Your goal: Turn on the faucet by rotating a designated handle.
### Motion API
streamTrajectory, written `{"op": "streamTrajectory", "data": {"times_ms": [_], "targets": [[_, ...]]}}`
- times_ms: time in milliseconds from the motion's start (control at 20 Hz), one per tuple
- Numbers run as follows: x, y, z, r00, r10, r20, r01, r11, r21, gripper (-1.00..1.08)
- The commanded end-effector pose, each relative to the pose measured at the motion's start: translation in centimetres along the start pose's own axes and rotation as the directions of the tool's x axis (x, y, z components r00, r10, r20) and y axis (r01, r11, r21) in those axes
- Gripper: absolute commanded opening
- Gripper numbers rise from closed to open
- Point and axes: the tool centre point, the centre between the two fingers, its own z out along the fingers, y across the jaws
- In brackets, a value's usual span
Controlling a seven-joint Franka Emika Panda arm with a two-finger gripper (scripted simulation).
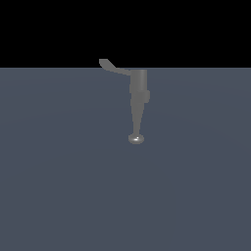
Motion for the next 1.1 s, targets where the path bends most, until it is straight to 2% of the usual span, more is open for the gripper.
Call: {"op": "streamTrajectory", "data": {"times_ms": [0, 550, 1050], "targets": [[0.0, 0.0, 0.0, 1.0, 0.0, 0.0, 0.0, 1.0, 0.0, -1.0], [0.5, 1.4, 0.0, 1.0, 0.0, -0.016, -0.001, 0.999, -0.039, -1.0], [1.4, 1.2, 0.0, 0.999, 0.036, -0.016, -0.037, 0.999, -0.024, -1.0]]}}
